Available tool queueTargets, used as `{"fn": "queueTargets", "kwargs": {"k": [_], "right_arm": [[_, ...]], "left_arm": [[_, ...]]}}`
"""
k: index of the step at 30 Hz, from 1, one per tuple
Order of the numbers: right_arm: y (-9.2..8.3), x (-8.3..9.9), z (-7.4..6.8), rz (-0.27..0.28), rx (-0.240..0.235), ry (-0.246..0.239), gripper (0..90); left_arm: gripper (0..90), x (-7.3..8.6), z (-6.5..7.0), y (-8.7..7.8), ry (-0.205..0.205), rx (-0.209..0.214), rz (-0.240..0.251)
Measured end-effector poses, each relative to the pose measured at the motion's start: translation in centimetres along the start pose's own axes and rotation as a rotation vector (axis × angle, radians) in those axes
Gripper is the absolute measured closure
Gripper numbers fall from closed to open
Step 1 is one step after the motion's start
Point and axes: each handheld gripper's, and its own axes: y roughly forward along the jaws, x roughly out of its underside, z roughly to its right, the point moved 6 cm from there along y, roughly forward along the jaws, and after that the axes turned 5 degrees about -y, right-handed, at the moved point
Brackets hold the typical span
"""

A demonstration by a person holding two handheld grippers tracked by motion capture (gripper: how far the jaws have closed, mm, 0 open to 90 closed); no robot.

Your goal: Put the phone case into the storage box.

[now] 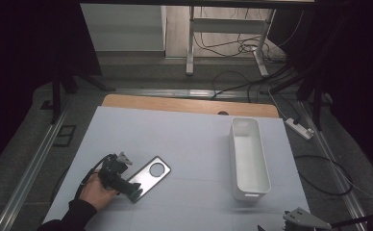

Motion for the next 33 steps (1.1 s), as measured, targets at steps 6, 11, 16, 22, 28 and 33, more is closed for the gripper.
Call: {"fn": "queueTargets", "kwargs": {"k": [6,11,16,22,28,33], "right_arm": [[0.0,0.0,0.0,0.0,-0.001,-0.001,0.0],[0.0,0.0,0.0,-0.002,-0.001,-0.002,0.0],[0.0,0.0,0.0,-0.002,0.0,-0.003,0.0],[0.0,0.0,0.0,-0.003,0.001,-0.004,0.0],[0.0,0.0,0.0,-0.003,0.002,-0.005,0.0],[0.0,0.0,-0.1,-0.003,0.003,-0.007,0.0]], "left_arm": [[0.0,0.3,0.3,0.8,0.014,0.0,-0.024],[0.0,0.3,0.3,0.7,0.005,-0.002,-0.036],[26.9,0.2,0.2,-0.2,-0.003,0.01,-0.021],[57.8,0.3,-0.5,-0.7,-0.052,0.026,0.002],[79.7,0.5,-0.7,-0.7,-0.092,0.102,0.015],[87.8,0.6,-1.1,-0.7,-0.093,0.104,0.037]]}}
